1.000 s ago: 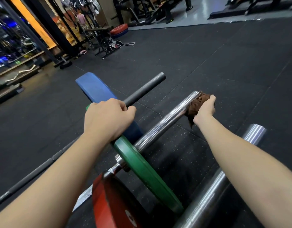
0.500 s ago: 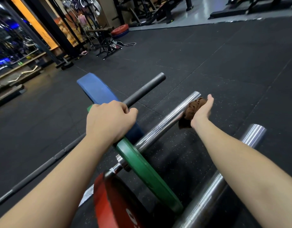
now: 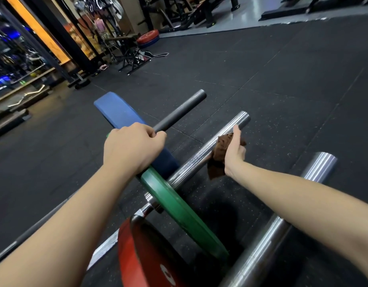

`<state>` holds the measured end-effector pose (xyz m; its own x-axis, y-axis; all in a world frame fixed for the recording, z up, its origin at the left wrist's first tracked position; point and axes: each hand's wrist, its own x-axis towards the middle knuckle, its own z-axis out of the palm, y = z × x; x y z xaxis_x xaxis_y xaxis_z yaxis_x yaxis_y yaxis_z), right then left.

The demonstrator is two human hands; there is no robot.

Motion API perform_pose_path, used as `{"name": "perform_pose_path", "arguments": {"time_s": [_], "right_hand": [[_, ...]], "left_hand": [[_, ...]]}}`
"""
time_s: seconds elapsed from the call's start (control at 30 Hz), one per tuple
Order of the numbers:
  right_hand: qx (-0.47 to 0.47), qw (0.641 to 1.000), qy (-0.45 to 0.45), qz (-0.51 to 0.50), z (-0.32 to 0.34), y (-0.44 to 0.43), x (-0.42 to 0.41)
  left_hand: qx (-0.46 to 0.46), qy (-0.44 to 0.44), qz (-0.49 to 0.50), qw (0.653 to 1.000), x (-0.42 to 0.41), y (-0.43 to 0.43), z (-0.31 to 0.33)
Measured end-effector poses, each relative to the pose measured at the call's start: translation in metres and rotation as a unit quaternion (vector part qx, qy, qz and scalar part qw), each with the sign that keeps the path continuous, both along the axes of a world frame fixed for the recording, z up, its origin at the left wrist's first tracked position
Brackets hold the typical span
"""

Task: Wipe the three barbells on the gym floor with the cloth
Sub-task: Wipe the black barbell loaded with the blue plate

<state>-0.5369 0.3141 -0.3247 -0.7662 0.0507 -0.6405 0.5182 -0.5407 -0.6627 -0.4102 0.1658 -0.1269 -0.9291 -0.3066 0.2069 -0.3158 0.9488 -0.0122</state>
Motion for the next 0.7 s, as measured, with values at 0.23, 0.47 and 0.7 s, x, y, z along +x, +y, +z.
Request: {"name": "perform_pose_path", "arguments": {"time_s": [0.23,0.47,0.7], "right_hand": [[-0.072,0.996,0.029,-0.034,0.004,0.023,-0.025],[-0.062,0.994,0.048,-0.072,0.011,0.041,-0.039],[-0.053,0.998,-0.012,-0.029,-0.005,0.008,-0.018]], "left_hand": [[0.018,0.001,0.015,1.0,0.002,0.002,-0.001],[0.018,0.004,0.009,1.0,0.005,0.006,-0.002],[0.023,0.006,0.01,1.0,0.003,0.003,-0.002]]}}
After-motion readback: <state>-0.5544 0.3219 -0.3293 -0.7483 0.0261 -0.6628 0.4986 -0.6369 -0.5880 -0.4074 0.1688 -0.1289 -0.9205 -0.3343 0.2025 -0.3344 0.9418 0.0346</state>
